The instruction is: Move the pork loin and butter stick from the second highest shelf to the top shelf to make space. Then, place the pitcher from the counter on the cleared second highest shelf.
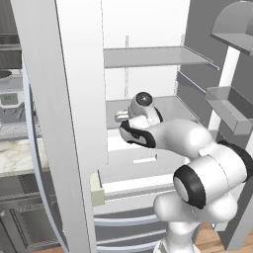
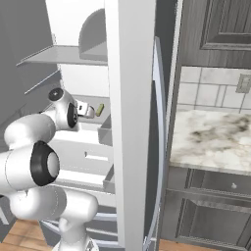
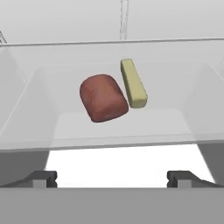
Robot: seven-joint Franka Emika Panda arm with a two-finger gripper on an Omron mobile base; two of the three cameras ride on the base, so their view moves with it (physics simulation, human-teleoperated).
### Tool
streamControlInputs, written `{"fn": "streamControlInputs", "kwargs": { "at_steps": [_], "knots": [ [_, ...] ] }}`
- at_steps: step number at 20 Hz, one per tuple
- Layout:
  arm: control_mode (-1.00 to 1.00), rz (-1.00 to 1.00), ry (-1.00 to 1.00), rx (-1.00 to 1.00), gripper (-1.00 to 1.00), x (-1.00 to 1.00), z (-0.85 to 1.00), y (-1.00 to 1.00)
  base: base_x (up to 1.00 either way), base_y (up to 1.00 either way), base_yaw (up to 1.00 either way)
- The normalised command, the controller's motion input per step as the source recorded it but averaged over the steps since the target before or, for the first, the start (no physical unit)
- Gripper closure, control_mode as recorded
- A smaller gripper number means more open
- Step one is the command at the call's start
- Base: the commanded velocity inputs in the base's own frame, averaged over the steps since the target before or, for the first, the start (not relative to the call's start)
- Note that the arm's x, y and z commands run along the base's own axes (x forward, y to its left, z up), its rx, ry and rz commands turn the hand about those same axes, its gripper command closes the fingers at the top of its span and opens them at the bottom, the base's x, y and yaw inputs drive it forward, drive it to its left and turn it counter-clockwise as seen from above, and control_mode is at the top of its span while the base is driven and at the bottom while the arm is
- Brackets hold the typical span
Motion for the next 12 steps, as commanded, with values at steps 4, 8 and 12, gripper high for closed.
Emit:
{"fn": "streamControlInputs", "kwargs": {
  "at_steps": [4,8,12],
  "knots": [
    [-1.00,-0.04,0.00,0.00,-1.00,0.34,-0.07,0.00,0.00,0.00,0.00],
    [-1.00,-0.04,0.00,0.00,-1.00,0.39,-0.13,0.00,0.00,0.00,0.00],
    [-1.00,-0.03,0.00,0.00,-1.00,0.38,-0.19,0.02,0.00,0.00,0.00]
  ]
}}
